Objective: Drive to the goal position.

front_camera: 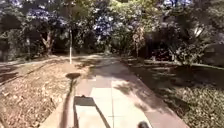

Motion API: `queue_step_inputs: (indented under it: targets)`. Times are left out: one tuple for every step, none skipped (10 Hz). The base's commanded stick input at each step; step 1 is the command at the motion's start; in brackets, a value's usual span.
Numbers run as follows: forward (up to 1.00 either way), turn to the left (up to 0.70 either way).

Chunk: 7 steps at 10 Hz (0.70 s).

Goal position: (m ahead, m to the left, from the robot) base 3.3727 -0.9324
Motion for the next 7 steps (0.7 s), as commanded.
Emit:
queue_step_inputs:
  targets:
    - [0.5,-0.32]
    - [0.5,-0.48]
    - [0.5,-0.5]
    - [0.5,-0.47]
    - [0.5,-0.36]
    - [0.5,-0.26]
    - [0.5,-0.16]
